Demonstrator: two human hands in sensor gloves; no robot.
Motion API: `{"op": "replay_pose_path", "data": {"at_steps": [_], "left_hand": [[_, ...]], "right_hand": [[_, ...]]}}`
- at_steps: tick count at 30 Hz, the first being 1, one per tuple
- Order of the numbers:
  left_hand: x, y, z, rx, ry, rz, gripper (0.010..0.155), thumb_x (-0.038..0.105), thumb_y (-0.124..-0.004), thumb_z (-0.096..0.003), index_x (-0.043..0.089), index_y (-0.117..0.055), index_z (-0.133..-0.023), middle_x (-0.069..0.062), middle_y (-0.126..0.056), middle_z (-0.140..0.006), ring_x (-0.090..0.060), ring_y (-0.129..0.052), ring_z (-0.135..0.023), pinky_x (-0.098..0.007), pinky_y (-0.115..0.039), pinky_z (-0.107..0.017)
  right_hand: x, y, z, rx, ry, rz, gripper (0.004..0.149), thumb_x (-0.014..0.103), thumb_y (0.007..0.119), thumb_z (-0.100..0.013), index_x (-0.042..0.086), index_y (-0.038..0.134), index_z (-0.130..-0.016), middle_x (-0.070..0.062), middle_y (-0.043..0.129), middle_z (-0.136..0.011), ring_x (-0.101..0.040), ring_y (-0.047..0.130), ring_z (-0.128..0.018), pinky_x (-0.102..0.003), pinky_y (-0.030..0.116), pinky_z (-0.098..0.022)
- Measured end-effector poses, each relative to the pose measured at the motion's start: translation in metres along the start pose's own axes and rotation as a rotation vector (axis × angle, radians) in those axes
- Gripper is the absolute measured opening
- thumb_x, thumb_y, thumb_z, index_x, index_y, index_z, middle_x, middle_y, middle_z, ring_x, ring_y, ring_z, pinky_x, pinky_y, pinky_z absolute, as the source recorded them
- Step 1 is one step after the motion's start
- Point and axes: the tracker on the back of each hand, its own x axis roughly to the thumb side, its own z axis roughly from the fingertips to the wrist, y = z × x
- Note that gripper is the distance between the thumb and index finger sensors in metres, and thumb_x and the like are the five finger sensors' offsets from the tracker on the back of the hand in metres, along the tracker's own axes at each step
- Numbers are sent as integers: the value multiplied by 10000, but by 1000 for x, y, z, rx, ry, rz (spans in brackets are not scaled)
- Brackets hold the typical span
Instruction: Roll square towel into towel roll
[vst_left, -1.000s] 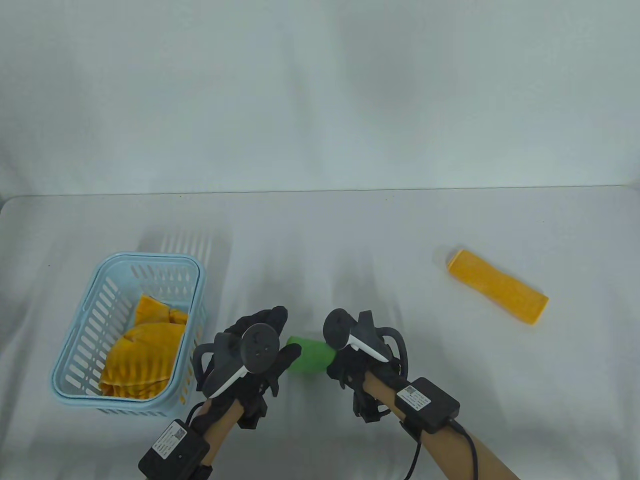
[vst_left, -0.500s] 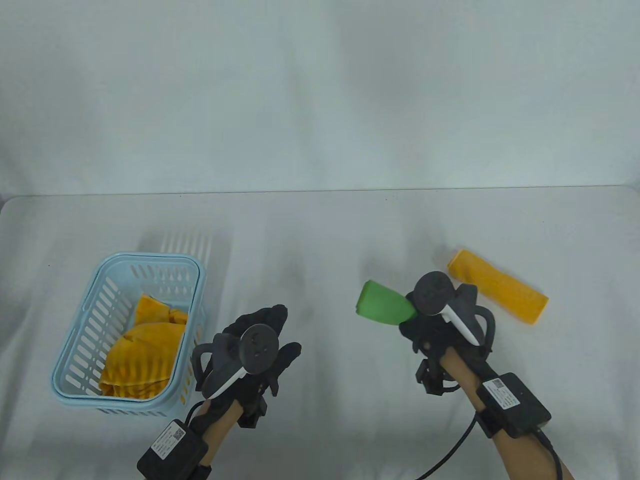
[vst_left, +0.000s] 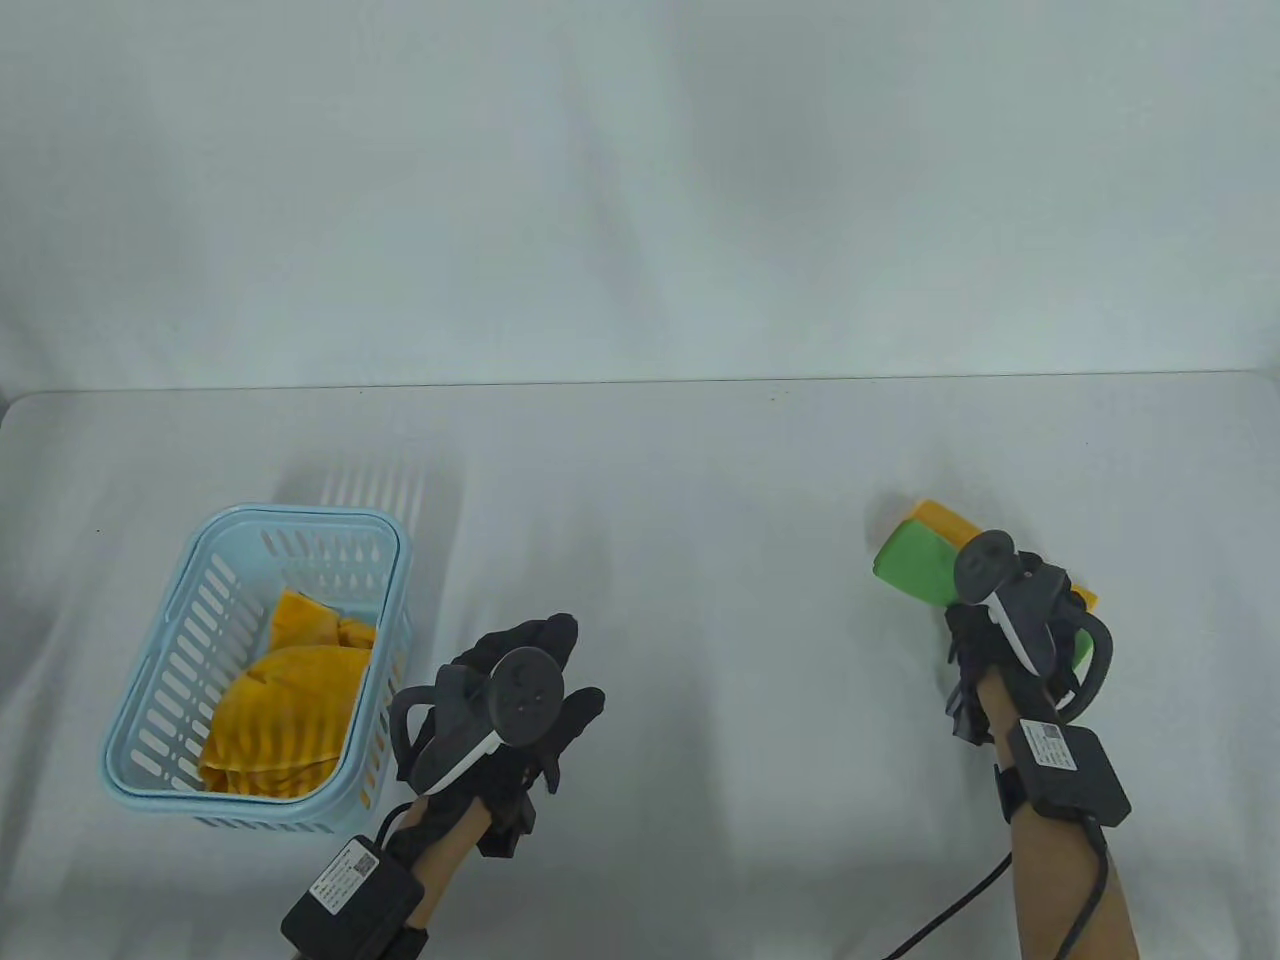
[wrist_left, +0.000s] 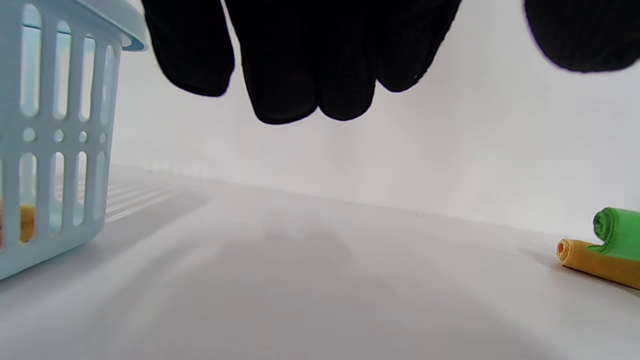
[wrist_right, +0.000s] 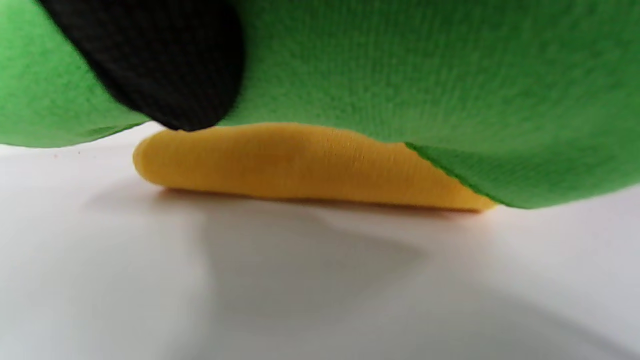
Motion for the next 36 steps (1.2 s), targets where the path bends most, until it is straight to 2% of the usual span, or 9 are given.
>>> {"op": "replay_pose_path", "data": {"at_steps": [3,10,15,22,28,32,36], "left_hand": [[0,-2,-1,-8,-2,-5,801,641,-723,-332,308,-592,-1048,18,-722,-1061,-303,-804,-956,-554,-667,-707],[1,-2,-1,-13,-1,-6,799,639,-723,-332,307,-595,-1047,15,-722,-1061,-304,-802,-957,-553,-666,-708],[1,-3,-2,-18,4,-14,799,640,-722,-332,309,-591,-1048,16,-721,-1061,-304,-803,-957,-554,-666,-708],[0,-3,-2,-20,6,-14,802,640,-722,-332,307,-589,-1050,16,-718,-1063,-305,-800,-959,-556,-665,-709],[0,-1,-2,-14,2,-6,803,641,-720,-333,306,-588,-1052,14,-712,-1069,-310,-795,-963,-557,-663,-709],[0,-1,-2,-8,0,-10,806,644,-715,-334,307,-584,-1054,12,-710,-1073,-314,-792,-968,-559,-661,-711],[0,-1,-1,-5,-4,-3,807,646,-711,-335,306,-584,-1056,9,-706,-1077,-318,-788,-971,-561,-659,-712]], "right_hand": [[5,14,-1,-5,-12,54,647,460,918,-257,350,670,-844,84,664,-914,-244,670,-890,-549,538,-718],[10,23,-4,5,-24,108,668,466,920,-253,361,654,-858,86,650,-925,-242,656,-897,-549,525,-723],[9,31,-4,36,-1,194,755,485,900,-252,377,569,-922,84,559,-988,-253,580,-943,-561,475,-739],[4,32,-1,102,7,200,860,530,873,-246,372,439,-971,87,447,-1047,-264,498,-994,-576,430,-752],[3,16,6,149,-9,172,900,583,828,-251,383,355,-991,93,345,-1098,-296,387,-1062,-604,380,-762],[8,1,14,141,-40,119,825,627,727,-288,419,345,-989,92,361,-1110,-312,368,-1080,-618,371,-759],[18,-18,25,104,-68,23,769,612,681,-312,410,375,-988,81,398,-1112,-323,400,-1079,-623,390,-753]]}}
